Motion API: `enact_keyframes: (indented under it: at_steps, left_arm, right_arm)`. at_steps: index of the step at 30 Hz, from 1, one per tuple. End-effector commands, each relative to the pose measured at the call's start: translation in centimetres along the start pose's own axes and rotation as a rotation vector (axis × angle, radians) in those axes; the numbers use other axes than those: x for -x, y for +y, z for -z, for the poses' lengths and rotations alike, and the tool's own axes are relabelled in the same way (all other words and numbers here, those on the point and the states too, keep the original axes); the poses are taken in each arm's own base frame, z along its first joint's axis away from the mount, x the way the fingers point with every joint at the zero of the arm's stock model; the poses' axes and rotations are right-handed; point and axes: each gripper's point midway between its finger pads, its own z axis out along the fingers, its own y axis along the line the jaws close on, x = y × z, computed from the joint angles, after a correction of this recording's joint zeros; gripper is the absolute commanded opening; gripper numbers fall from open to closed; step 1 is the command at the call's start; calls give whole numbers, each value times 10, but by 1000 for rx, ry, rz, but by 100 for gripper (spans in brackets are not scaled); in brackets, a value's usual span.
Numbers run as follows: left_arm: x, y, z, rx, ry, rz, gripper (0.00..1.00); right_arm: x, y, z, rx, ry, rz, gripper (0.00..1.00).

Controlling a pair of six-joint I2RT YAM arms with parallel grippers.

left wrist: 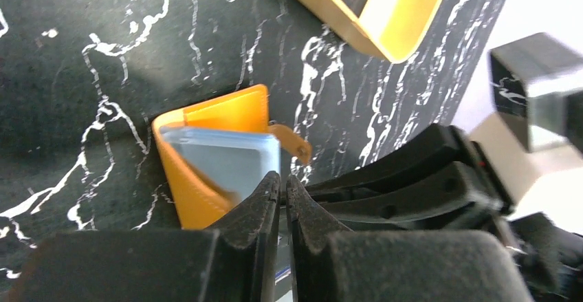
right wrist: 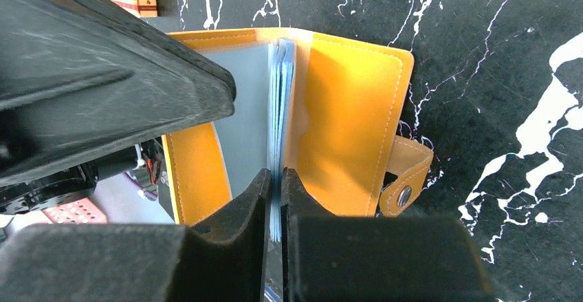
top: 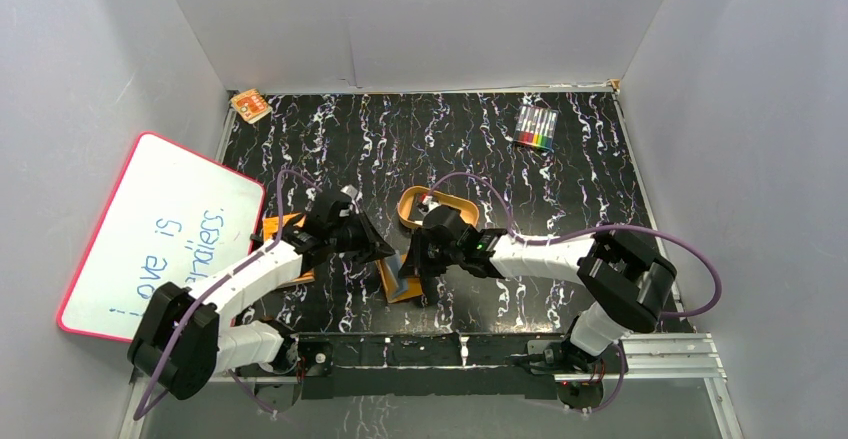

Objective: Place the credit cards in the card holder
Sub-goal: Turn over the card slot in the card holder.

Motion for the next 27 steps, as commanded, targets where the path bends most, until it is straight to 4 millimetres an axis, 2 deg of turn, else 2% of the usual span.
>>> enact_keyframes:
  at_steps: [1, 6, 15, 19, 24, 27]
  left_arm:
    - [-13, 12, 2, 13, 32, -17, 6]
    - [-25, 36, 2, 74, 58, -22, 0]
    - [-40, 65, -1, 129, 79, -30, 0]
    - [-42, 70, -12, 101, 80, -36, 0]
    - [-45, 76, -28, 99, 100, -27, 0]
    - [-46, 84, -32, 118, 100, -27, 0]
  right_arm:
    - [10, 13, 5, 21, -31, 18, 12]
    - [10, 10, 9, 7, -39, 11, 0]
    - [1, -6, 21, -65, -45, -15, 0]
    - [-13, -18, 27, -75, -29, -40, 0]
    - [-17, -15, 29, -37, -25, -36, 0]
    - [-13, -5, 32, 3, -38, -26, 24]
